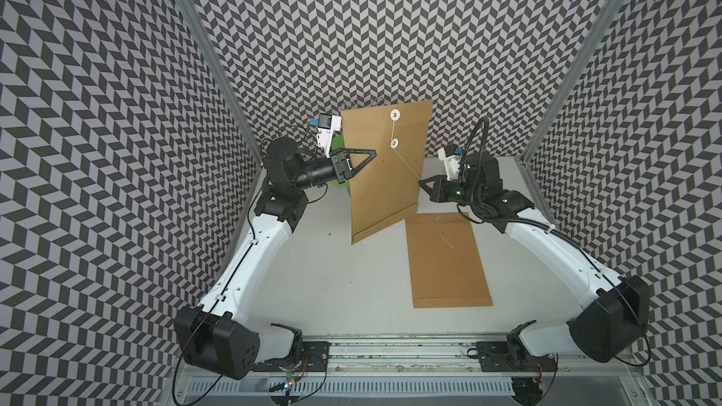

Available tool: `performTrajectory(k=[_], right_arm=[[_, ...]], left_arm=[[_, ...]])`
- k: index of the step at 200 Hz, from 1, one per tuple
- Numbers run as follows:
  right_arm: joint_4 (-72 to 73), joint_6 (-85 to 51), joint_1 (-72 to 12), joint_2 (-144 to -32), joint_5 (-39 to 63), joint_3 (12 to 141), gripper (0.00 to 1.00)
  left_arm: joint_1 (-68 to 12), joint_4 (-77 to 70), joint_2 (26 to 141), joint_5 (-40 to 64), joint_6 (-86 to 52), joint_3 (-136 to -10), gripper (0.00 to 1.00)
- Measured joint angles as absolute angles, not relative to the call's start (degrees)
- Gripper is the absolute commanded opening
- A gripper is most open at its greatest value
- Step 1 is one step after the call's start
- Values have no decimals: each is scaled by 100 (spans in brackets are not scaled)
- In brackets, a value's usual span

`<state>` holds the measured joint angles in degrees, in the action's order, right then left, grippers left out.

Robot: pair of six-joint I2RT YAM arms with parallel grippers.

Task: Close the mouth of the file bag
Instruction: Close the file bag.

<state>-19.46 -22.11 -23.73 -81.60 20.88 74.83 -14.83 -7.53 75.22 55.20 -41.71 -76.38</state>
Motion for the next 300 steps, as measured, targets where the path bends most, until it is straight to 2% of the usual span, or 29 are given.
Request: performTrajectory(k=[43,126,144,152,179,193,205,242,300], right_arm=[[-2259,-2036,-2012,-8119,1929,8005,0],[-2530,-1835,-2021,-7819,1710,8820,0],[-2215,-1841,-2049,-7675,1968,8361,0],[-2023,-1844,-2091,-7526,2078,7981,3],[-1527,-1776,-2418,-6923,2392,6593,20],[-1286,-1719,-2598,-6744,2528,6173,31],[-1041,-1653,-2746,-6652,2630,5924,37],[-333,-1538,-3026,-6558,2589,5520,37],[121,-1367,-3037,-6560,2058,5579,34]], left_arm=[[-1481,-486,7417,5481,-3944,-7459,0],[-1468,34,7413,5231,-3546,-7116,0],[-1448,115,7413,5201,-3522,-7142,0],[-1444,176,7415,5181,-3518,-7194,0],[-1422,228,7437,5159,-3520,-7516,0],[-1422,228,7448,5148,-3520,-7701,0],[-1426,228,7467,5148,-3518,-7837,0],[-1531,276,7546,5124,-3452,-8110,0],[-1815,340,7546,5240,-3315,-8180,0]])
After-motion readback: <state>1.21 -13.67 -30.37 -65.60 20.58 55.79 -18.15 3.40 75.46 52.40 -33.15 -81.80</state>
